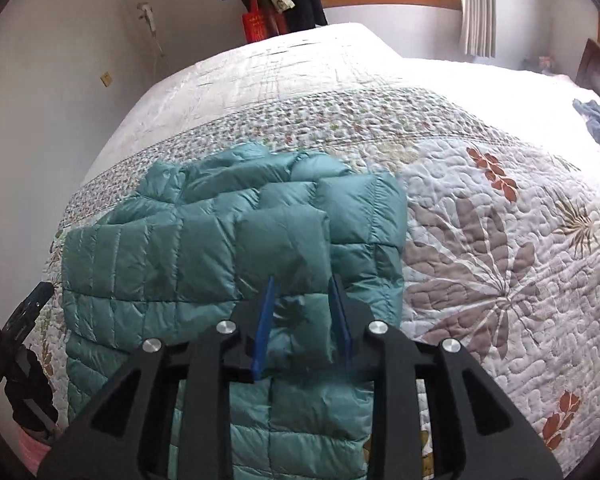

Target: Fold large clothes

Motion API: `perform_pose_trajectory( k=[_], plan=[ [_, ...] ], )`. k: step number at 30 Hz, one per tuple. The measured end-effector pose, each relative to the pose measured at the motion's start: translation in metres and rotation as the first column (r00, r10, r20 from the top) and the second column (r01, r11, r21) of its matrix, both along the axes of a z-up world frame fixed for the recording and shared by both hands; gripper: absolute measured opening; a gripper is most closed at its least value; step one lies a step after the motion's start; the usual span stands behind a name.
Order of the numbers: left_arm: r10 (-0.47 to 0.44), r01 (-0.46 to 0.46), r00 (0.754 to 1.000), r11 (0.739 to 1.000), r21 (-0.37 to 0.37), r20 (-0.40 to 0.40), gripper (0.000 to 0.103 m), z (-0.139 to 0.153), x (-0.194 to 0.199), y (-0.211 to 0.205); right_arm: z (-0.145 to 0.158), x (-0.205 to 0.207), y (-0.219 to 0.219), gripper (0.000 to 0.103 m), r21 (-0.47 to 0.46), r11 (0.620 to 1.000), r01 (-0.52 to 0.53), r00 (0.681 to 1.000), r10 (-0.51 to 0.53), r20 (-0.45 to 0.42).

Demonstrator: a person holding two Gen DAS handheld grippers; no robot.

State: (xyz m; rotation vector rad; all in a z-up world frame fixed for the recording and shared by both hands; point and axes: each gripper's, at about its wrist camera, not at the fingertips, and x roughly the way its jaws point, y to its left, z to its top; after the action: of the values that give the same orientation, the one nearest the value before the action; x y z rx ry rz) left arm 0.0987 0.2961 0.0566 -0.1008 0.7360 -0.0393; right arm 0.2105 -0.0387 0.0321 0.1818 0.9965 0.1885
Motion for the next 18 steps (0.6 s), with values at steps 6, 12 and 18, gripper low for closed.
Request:
perform_pose_trajectory(
  k=[6, 12, 18],
  plan=[
    [-0.084, 0.086, 0.996, 0.995, 0.058, -0.039, 0.067, -0.011, 0.022, -0.042, -0.022, 0.027, 0.021, 0.028, -0.003, 0.999, -0.034, 0.999, 0.034, -0.042],
    [-0.045, 0.056, 0.988, 0.996, 0.069, -0.149, 0.068, -0.048, 0.052, -0.037, -0.059, 0.04, 0.022, 0.026, 0.001, 1.0, -0.024, 0.994, 0.024, -0.11],
    [-0.049, 0.054, 0.988, 0.998, 0.03, -0.149, 0.067, -0.034, 0.038, -0.026, -0.047, 0.023, 0.017, 0.029, 0.054, 0.997, -0.051, 0.996, 0.055, -0.071]
  ],
)
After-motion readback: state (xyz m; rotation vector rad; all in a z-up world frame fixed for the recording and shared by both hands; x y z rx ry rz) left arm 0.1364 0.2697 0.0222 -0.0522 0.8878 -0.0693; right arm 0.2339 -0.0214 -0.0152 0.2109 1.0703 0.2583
